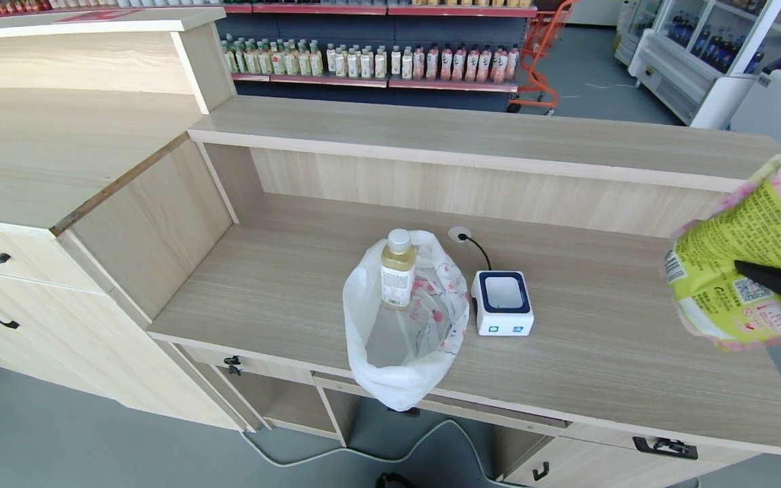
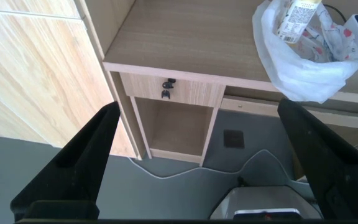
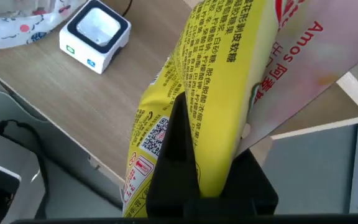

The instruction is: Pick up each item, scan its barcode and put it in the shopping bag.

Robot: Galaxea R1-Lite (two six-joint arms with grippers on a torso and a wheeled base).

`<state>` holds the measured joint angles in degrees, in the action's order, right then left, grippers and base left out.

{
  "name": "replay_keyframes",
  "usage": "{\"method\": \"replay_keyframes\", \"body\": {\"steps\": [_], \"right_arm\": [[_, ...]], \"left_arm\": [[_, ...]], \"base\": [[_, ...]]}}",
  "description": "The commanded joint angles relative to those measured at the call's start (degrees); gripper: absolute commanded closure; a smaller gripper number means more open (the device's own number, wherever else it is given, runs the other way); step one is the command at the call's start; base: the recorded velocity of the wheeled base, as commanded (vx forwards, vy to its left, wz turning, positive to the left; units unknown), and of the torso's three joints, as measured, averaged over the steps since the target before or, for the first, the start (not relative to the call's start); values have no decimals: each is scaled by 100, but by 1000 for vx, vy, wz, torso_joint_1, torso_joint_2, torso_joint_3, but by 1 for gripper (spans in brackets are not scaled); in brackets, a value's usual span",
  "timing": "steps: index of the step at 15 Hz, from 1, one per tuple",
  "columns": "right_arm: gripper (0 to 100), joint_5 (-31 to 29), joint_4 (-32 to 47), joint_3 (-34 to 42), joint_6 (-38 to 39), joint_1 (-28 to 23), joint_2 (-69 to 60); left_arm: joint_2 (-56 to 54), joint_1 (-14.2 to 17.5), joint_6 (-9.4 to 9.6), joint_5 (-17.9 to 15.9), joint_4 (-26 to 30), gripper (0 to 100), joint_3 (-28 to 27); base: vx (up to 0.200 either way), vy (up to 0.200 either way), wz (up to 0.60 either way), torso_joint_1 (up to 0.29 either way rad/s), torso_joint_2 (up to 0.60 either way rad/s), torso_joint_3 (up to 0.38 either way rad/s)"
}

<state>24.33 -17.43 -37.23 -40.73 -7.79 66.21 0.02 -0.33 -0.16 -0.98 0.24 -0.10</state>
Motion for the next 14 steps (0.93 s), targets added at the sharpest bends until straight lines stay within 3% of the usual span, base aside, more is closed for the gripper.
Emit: {"method": "replay_keyframes", "body": {"steps": [1, 3, 7, 11, 14], "right_arm": [[100, -60, -15, -294, 21, 902, 200], [100, -289, -15, -381, 320, 1333, 323], [100, 28, 21, -346, 979, 1737, 657], [100, 1759, -217, -65, 1172, 1544, 1500], [100, 2067, -683, 295, 724, 1289, 2133]], "left_arm": [[-2, -2, -2, 1, 2, 0, 1], [-2, -2, -2, 1, 2, 0, 1], [-2, -2, -2, 1, 2, 0, 1], [-2, -2, -2, 1, 2, 0, 1], [-2, -2, -11, 1, 2, 0, 1]], "base": [[0, 0, 600, 2, 2, 2], [0, 0, 600, 7, 5, 7], [0, 0, 0, 0, 0, 0], [0, 0, 0, 0, 0, 0], [0, 0, 0, 0, 0, 0]]}}
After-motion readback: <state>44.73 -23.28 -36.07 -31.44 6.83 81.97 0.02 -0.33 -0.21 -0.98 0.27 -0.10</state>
